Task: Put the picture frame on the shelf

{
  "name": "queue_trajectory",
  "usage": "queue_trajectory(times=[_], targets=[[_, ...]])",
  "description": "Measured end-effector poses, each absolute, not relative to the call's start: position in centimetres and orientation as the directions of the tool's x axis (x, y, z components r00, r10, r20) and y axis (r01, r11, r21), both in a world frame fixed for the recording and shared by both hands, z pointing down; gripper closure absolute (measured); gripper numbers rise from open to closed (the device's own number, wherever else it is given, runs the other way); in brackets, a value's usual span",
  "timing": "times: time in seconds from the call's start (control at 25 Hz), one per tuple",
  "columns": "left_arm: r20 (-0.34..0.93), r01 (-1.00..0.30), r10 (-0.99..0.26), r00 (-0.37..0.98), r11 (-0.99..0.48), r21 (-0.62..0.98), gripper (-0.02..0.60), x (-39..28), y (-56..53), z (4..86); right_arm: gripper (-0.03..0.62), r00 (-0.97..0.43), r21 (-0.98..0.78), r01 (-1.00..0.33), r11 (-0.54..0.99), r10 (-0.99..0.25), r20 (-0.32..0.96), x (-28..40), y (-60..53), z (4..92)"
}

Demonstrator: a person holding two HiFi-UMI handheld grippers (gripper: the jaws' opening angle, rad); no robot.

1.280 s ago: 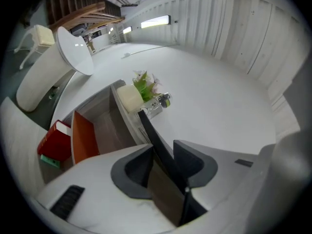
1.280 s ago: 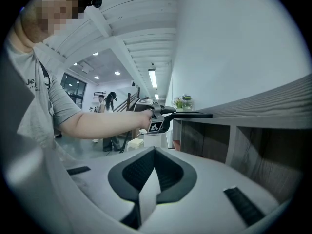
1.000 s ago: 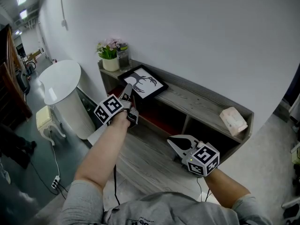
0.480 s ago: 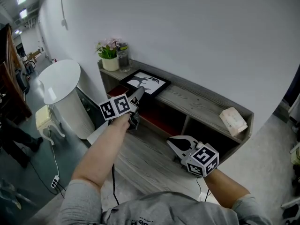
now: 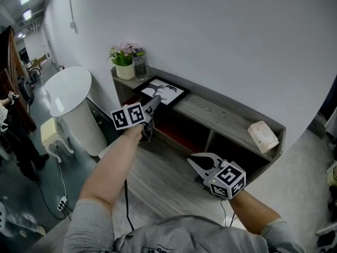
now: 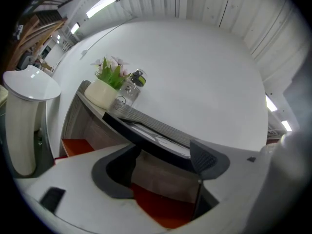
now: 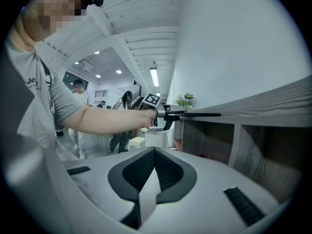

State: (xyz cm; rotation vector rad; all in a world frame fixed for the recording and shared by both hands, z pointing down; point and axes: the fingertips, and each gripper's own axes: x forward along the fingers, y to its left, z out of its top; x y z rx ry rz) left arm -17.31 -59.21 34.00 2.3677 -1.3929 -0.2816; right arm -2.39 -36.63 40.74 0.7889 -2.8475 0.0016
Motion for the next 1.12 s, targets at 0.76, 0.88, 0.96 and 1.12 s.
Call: queue_trajectory(times=[0.76, 0.88, 0.96, 1.12], targets=[[-0.030, -0.734, -0.864, 0.502, -0.444, 0.514, 0.175, -18.6, -59.7, 33.9, 0.589, -0.842, 0.049, -0.515, 0.856, -0.516, 0.158, -1.9, -36.2, 40.2], [-0.038, -0.729, -0.863, 0.503, -0.447, 0.519, 0.175, -18.8, -59.4, 33.8, 0.589, -0.844, 0.050, -0.512, 0.857, -0.513, 0.157, -2.1, -36.0, 40.2], [-0.051, -0.730, -0.866, 0.498, -0.450, 0.515, 0.175, -19.1, -59.0, 33.6, 0.589, -0.844, 0.051, -0.511, 0.858, -0.512, 0.156, -2.1, -36.0, 40.2], [-0.094, -0.740, -0.864, 0.495, -0.475, 0.476, 0.175, -19.8, -57.4, 32.7, 0.589, -0.843, 0.046, -0.517, 0.855, -0.517, 0.149, -2.0, -35.8, 39.9]])
